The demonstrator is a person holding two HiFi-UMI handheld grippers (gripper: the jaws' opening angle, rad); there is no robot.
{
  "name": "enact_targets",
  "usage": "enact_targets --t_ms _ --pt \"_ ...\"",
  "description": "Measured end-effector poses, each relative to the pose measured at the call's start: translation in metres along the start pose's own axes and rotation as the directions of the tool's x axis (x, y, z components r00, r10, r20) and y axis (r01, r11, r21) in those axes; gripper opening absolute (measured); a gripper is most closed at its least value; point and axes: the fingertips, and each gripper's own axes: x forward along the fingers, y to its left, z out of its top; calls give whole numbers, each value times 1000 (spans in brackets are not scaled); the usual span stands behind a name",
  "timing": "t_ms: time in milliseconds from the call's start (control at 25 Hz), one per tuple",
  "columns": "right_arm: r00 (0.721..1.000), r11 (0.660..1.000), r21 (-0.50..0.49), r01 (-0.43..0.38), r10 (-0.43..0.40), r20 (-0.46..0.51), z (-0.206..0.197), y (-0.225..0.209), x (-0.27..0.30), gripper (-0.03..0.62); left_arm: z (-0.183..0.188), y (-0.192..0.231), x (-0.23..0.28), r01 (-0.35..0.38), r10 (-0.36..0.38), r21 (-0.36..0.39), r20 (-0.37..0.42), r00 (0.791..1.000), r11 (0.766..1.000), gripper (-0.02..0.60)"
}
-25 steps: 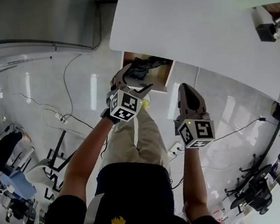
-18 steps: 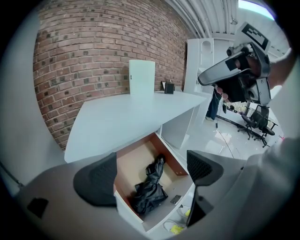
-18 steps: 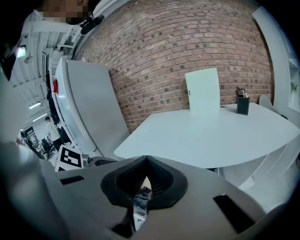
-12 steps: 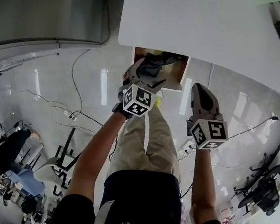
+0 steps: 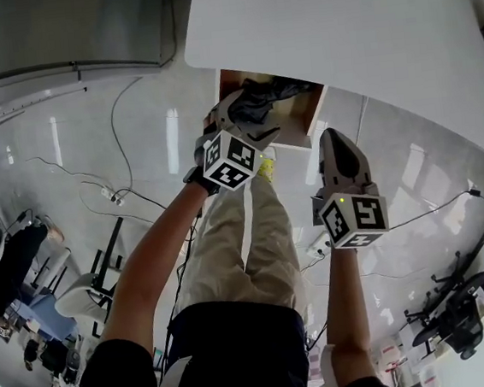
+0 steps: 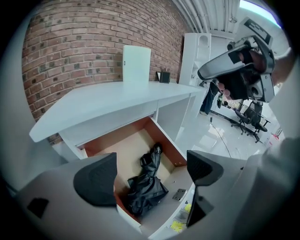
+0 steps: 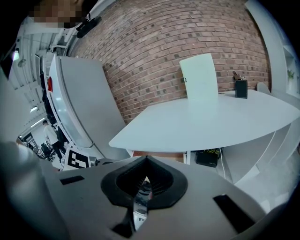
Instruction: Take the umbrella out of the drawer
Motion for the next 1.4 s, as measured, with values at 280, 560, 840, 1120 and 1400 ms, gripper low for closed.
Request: enact_targets --t_ms 280,560,840,1120,1400 --pt "1000 1000 11 -3 4 -30 -24 -5 9 23 -22 1 21 3 -2 19 -31 1000 1000 474" --pt "997 999 40 3 -1 -72 -54 -9 13 23 -40 4 43 18 -15 34 -71 997 999 474" --pt "996 998 60 -7 12 -86 -74 -9 20 23 -60 5 78 22 -21 11 -114 993 1000 474" --pt "994 999 53 -9 14 -107 -90 -21 40 23 -77 3 95 29 -28 3 -139 990 1000 474" --pt "991 999 49 -21 28 -134 -107 -27 49 23 -92 6 113 24 -24 0 -168 986 1000 474"
